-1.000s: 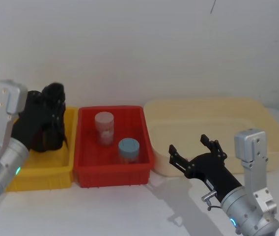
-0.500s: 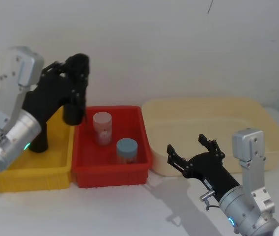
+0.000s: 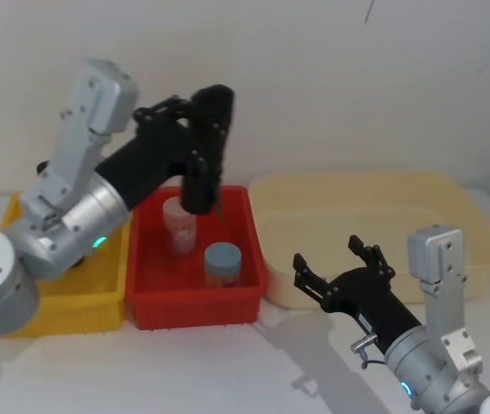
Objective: Pick up the garbage bag with the one hand and transfer it to the other hand.
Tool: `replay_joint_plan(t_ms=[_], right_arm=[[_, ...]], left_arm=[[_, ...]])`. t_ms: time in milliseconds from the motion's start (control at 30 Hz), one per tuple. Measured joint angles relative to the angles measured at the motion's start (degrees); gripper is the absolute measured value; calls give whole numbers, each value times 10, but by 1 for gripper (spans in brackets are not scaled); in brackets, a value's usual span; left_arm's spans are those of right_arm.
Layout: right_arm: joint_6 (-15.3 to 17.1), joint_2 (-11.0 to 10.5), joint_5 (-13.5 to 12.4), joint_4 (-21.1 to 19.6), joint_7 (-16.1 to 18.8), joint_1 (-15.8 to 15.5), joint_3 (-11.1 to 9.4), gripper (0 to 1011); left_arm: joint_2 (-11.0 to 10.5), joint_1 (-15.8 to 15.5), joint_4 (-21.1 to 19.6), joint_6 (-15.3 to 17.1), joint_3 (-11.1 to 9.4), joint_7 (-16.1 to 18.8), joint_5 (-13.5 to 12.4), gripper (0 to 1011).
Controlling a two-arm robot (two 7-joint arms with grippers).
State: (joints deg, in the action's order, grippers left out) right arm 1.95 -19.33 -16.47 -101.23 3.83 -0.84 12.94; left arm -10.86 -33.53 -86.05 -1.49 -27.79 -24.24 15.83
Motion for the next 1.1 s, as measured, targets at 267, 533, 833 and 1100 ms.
replay_joint_plan(t_ms=[267, 533, 833, 1100], right_arm=[[0, 0, 0, 0, 0, 0, 0, 1001], [0, 0, 0, 0, 0, 0, 0, 1001], [0, 0, 0, 0, 0, 0, 0, 1001], [0, 0, 0, 0, 0, 0, 0, 1001]], left_arm=[[22, -13, 28, -10, -19, -33, 24, 371], [34, -18, 46, -18, -30, -52, 42, 371], [34, -16, 50, -20, -33, -55, 55, 371], [32, -13, 51, -20, -34, -55, 62, 371]])
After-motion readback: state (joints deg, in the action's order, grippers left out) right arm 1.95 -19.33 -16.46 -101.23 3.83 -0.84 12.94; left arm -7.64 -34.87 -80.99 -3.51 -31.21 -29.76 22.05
